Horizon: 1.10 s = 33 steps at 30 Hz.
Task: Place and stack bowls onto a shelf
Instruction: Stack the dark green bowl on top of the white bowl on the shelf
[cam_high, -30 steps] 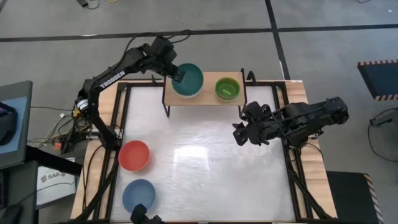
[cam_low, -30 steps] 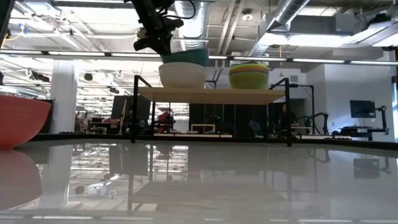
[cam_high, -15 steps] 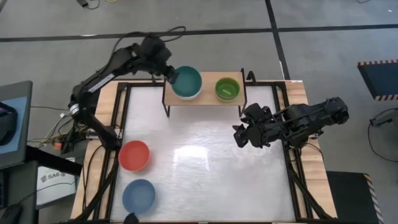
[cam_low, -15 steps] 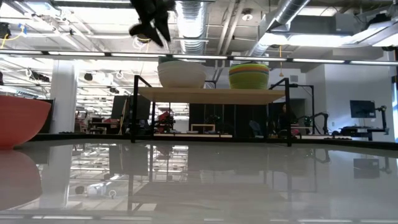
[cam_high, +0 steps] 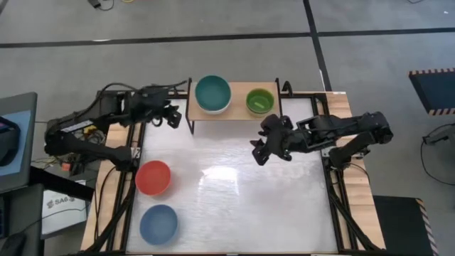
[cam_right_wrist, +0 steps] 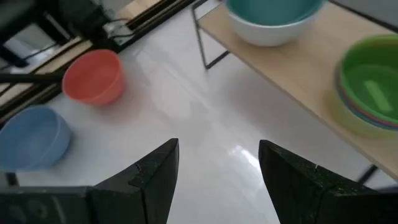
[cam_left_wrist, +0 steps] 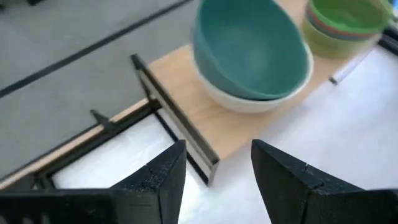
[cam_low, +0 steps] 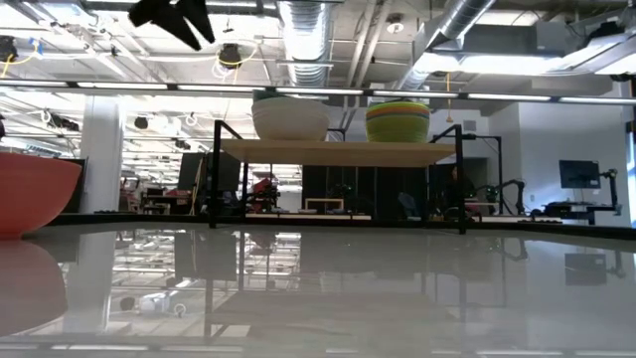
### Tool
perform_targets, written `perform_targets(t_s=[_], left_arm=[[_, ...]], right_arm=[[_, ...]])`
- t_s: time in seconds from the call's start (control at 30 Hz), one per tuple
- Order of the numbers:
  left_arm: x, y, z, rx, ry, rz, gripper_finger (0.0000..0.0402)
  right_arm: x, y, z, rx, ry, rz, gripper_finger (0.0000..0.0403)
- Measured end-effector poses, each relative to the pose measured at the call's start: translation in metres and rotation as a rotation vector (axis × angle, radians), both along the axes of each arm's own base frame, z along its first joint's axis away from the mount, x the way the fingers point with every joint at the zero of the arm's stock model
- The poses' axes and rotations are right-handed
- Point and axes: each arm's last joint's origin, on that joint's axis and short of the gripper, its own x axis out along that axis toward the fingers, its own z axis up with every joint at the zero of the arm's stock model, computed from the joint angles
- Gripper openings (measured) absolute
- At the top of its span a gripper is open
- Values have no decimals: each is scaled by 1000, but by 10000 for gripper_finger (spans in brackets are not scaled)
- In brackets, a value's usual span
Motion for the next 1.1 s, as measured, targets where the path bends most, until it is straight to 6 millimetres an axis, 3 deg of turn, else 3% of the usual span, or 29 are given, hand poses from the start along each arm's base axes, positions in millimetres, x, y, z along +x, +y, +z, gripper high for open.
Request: perform_targets(t_s=[0.17, 0.33, 0.5, 0.73, 0.93, 1.1], left_arm=[[-9, -4, 0, 25, -204, 42, 167], [10, 11, 12, 166, -272, -17, 167], [34, 43, 7, 248, -239, -82, 167], [50, 100, -9, 218, -289, -106, 146], [58, 141, -39, 150, -227, -63, 103], [65, 162, -65, 68, -168, -62, 77]], right_arm=[[10, -2, 6, 25, -72, 83, 248], [11, 0, 13, 29, -135, 107, 248], [6, 15, 13, 67, -143, 126, 248], [-9, 39, 7, 66, -121, 54, 248], [-19, 53, 4, 87, -126, -1, 248], [-22, 58, 4, 98, -128, 2, 248]])
